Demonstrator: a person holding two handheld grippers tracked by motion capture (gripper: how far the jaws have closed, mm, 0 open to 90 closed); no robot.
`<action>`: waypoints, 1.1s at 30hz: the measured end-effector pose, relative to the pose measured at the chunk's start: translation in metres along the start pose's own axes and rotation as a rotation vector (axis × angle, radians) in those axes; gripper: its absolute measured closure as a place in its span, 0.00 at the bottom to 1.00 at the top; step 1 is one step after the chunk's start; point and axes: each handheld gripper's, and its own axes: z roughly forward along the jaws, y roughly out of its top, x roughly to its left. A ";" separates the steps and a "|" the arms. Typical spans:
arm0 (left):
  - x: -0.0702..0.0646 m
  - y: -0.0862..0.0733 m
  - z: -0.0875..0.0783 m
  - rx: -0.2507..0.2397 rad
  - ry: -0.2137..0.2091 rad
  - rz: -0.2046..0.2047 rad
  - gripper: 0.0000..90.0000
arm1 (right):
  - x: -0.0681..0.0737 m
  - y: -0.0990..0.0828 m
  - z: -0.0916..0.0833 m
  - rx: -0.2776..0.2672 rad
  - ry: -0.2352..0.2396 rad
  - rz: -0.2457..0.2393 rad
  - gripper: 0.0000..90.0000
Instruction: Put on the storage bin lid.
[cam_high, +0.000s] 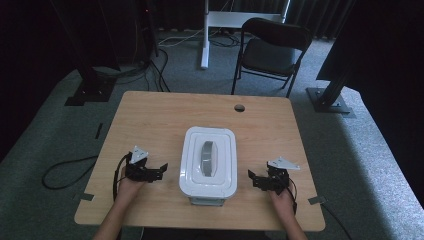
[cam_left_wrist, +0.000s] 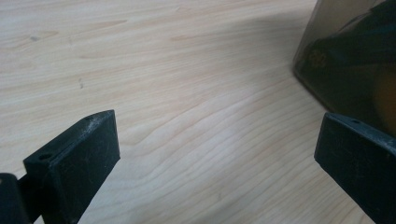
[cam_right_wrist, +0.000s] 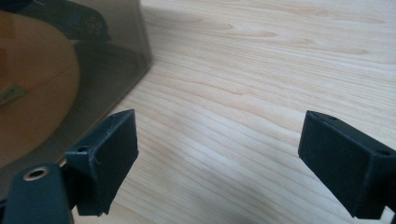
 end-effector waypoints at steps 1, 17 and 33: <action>0.001 -0.001 -0.001 0.001 0.004 -0.003 0.01 | -0.001 -0.001 -0.001 0.001 -0.008 0.000 0.13; 0.020 -0.017 -0.017 0.003 0.043 -0.035 0.01 | -0.021 -0.015 -0.015 0.013 -0.077 0.029 0.13; 0.038 -0.030 -0.035 0.002 0.098 -0.104 0.01 | -0.043 -0.022 -0.032 -0.003 -0.150 0.069 0.13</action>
